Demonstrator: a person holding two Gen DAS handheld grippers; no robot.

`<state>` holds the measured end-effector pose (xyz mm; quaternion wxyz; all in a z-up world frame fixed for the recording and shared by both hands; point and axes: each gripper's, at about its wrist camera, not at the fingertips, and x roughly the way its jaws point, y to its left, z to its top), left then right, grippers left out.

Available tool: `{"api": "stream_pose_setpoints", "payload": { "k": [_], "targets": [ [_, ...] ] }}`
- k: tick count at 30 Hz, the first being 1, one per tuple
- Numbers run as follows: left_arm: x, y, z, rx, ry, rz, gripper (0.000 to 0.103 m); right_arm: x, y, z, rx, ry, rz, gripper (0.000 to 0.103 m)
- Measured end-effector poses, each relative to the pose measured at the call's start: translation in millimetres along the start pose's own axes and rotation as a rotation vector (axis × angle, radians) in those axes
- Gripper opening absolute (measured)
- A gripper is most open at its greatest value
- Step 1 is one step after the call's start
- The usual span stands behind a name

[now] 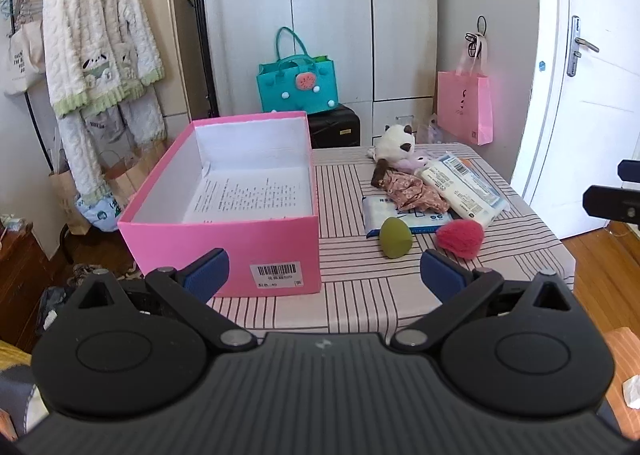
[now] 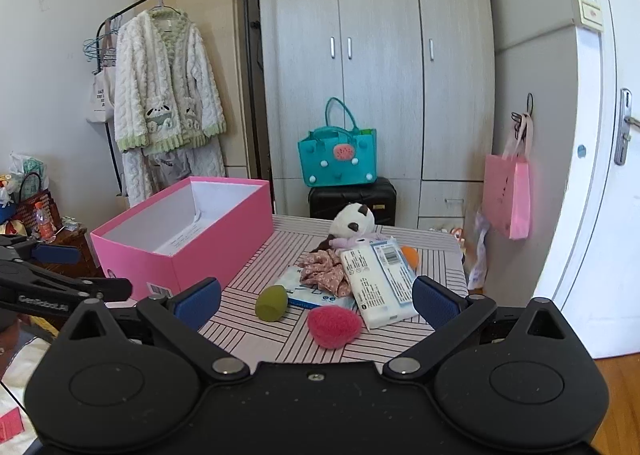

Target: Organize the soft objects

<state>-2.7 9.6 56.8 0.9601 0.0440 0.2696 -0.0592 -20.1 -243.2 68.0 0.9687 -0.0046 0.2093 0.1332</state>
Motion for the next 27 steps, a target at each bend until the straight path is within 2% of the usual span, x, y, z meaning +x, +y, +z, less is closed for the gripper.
{"api": "stream_pose_setpoints", "payload": {
  "k": [4,8,19,22,27],
  "targets": [
    [-2,-1,3,0.018,-0.001,0.005,0.103,4,-6,2,0.003,0.011,-0.007,0.103],
    [0,2,4,0.020,0.028,-0.046,0.103,6,-9,2,0.003,0.016,-0.010,0.103],
    [5,-1,1,0.033,0.045,-0.037,0.103,13,-9,-1,-0.008,0.021,-0.015,0.103],
    [7,-1,3,0.043,0.068,-0.054,0.103,17,-7,-4,-0.003,0.021,-0.033,0.103],
    [8,-8,2,0.090,0.050,0.000,0.103,20,-8,-6,-0.008,0.033,-0.030,0.103]
  ]
}}
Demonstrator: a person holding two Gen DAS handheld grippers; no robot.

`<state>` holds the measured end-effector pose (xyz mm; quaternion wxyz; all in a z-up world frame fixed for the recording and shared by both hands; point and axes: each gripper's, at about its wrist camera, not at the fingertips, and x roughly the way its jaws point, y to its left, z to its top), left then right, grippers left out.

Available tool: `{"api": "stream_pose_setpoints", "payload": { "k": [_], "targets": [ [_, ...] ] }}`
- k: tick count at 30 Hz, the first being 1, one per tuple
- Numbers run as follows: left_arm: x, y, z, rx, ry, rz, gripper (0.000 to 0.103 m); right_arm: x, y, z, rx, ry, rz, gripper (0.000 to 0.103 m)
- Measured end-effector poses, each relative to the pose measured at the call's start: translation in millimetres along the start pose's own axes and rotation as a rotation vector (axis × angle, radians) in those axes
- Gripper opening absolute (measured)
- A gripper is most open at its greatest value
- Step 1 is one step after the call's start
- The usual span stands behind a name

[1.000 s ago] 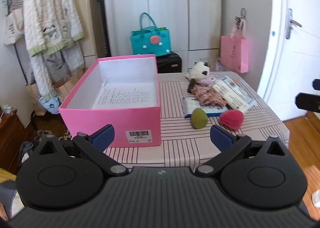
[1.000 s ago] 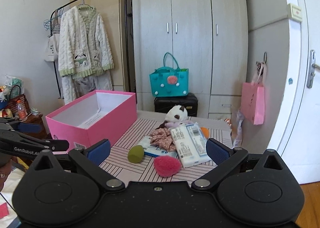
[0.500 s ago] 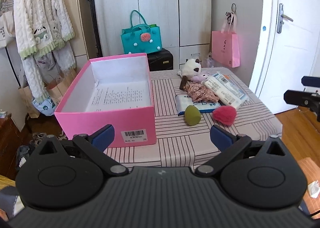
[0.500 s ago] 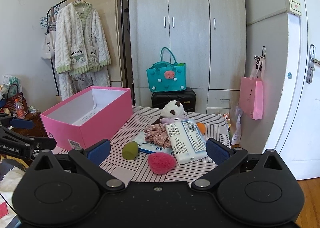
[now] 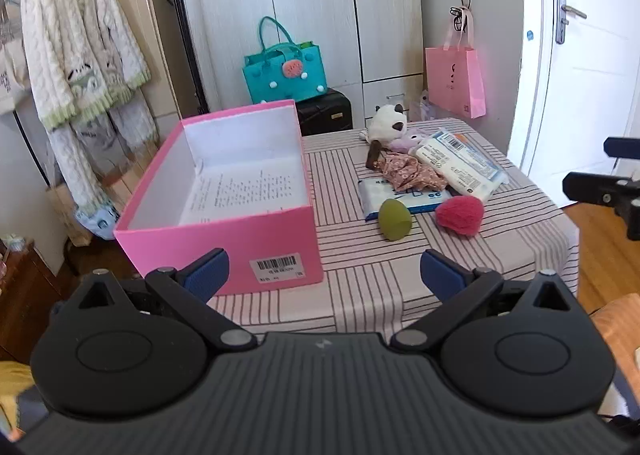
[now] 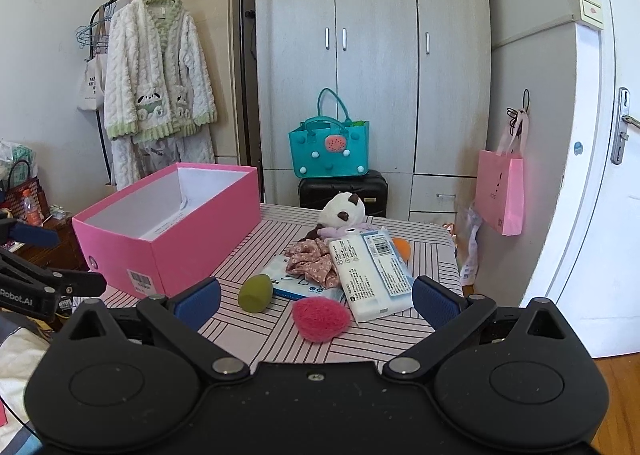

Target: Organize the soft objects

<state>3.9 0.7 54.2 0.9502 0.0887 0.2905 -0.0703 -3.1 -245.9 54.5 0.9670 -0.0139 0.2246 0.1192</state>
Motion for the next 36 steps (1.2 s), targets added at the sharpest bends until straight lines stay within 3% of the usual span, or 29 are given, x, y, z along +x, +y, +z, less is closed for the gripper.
{"api": "stream_pose_setpoints", "payload": {
  "k": [15,18,21,25,29,33,36],
  "targets": [
    [-9,-1,2,0.048,-0.028,0.010,0.103,-4,2,-2,-0.029,-0.037,0.015,0.103],
    [-13,13,15,-0.018,0.004,-0.097,0.103,-4,0,-1,-0.026,-0.057,0.039,0.103],
    [-16,24,26,-0.064,0.016,-0.168,0.103,-2,-2,5,-0.026,-0.116,0.123,0.103],
    [-23,29,38,-0.065,-0.033,-0.128,0.103,4,-4,11,-0.086,-0.118,0.206,0.103],
    [-17,29,46,-0.098,-0.065,-0.198,0.102,15,-13,6,-0.069,-0.146,0.294,0.103],
    [3,9,50,-0.019,-0.083,-0.258,0.101,43,-11,-3,-0.108,-0.049,0.294,0.102],
    [18,-11,47,0.024,-0.155,-0.226,0.101,63,-18,-9,-0.090,0.008,0.312,0.100]
  ]
}}
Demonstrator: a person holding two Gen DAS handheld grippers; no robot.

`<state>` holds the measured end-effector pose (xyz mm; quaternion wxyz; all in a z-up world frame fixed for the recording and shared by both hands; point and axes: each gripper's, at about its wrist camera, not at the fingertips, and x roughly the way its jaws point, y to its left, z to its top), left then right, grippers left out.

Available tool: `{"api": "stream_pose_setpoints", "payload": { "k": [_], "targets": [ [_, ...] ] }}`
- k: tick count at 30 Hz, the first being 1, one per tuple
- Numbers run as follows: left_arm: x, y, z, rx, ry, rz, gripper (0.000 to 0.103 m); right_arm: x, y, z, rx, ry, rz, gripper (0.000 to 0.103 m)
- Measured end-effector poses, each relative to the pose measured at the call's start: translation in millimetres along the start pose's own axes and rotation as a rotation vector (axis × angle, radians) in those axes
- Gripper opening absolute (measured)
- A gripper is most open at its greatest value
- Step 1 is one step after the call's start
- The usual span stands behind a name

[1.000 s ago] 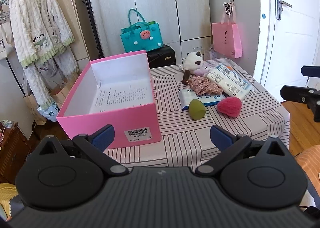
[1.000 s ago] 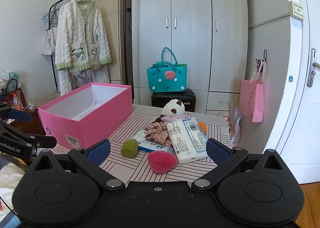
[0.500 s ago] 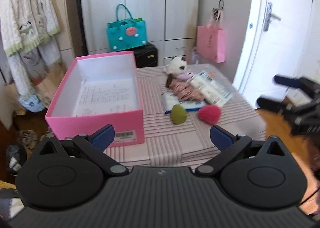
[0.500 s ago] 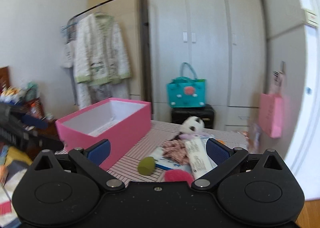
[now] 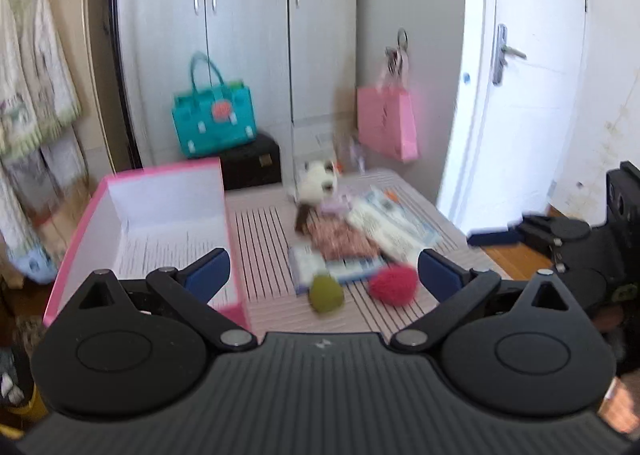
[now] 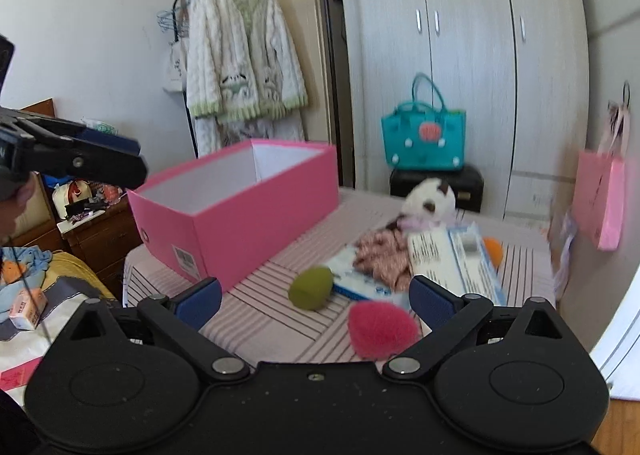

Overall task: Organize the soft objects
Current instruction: 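Grasp the green sponge with the left gripper while the right gripper grasps the pink ball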

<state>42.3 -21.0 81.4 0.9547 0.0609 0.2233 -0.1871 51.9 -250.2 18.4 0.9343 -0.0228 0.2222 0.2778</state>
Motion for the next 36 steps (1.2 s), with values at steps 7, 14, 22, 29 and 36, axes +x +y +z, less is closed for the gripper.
{"api": "stream_pose_setpoints", "payload": {
  "k": [7,14,22,29,36],
  "targets": [
    [37,-16,-6,0.067,-0.019,0.003,0.100,22,-12,-20,-0.089,0.051,-0.041,0.093],
    [80,-45,-21,0.232,0.041,0.066,0.084,40,-39,-32,-0.025,0.060,0.005,0.085],
    [128,-55,-27,0.222,0.212,0.071,0.078,74,-53,-50,-0.044,0.132,0.056,0.079],
    [173,-37,-27,0.069,0.356,0.095,0.071,81,-69,-50,0.022,0.149,0.083,0.079],
    [191,-30,-32,-0.005,0.391,0.143,0.069,90,-75,-51,0.118,0.144,0.081,0.074]
  ]
}}
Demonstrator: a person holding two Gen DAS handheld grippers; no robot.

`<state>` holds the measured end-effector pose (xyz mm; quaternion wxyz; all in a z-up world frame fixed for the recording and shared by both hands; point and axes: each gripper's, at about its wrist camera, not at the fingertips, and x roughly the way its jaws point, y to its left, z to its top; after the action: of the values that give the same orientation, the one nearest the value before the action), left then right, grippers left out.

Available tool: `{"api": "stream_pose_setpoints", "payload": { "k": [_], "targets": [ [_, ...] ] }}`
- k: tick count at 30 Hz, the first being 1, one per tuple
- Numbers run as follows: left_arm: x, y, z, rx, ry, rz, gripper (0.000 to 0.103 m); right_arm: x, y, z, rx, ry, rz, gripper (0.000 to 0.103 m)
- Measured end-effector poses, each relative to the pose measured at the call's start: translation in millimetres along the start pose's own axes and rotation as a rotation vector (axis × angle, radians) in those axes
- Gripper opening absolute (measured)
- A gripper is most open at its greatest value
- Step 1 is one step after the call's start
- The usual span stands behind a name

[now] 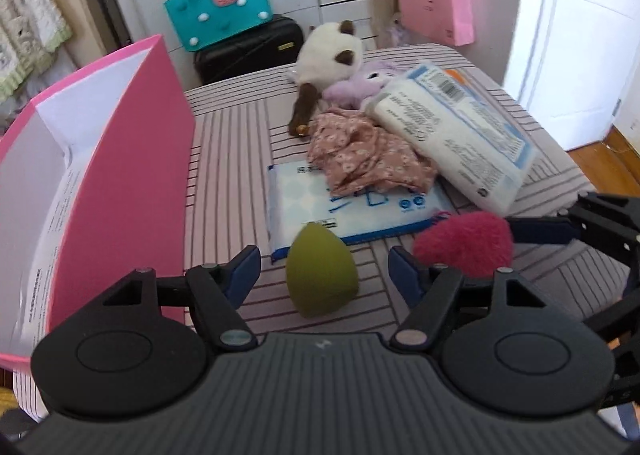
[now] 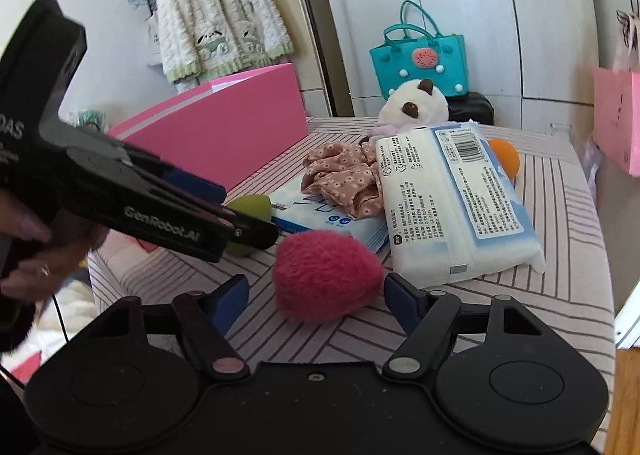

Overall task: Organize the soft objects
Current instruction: 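Grasp the green sponge with the left gripper while the right gripper grasps the pink ball, then carry the green sponge and pink ball with both grippers into the pink box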

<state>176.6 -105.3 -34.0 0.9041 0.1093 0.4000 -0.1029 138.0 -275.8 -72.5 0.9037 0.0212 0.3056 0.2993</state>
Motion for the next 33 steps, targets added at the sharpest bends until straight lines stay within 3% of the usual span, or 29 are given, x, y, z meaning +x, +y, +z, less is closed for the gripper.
{"api": "stream_pose_setpoints", "payload": {
  "k": [3,6,14,17,29,33],
  "targets": [
    [2,5,0,-0.038,0.004,-0.004,0.062,6,-3,1,0.029,0.001,0.005,0.059],
    [3,9,-2,-0.063,0.016,-0.013,0.050,10,-4,1,0.027,0.007,-0.009,0.057],
    [15,19,-9,-0.120,0.060,-0.038,0.050,8,-3,2,0.022,0.010,-0.014,0.055],
    [10,21,-11,-0.123,0.041,-0.065,0.037,10,-2,2,0.021,0.009,-0.026,0.053],
    [-9,33,-7,-0.147,0.041,-0.158,0.036,1,5,7,0.024,0.010,-0.024,0.052],
    [-21,36,-8,-0.131,0.058,-0.207,0.036,-2,16,14,-0.015,0.054,-0.047,0.052]
  ]
}}
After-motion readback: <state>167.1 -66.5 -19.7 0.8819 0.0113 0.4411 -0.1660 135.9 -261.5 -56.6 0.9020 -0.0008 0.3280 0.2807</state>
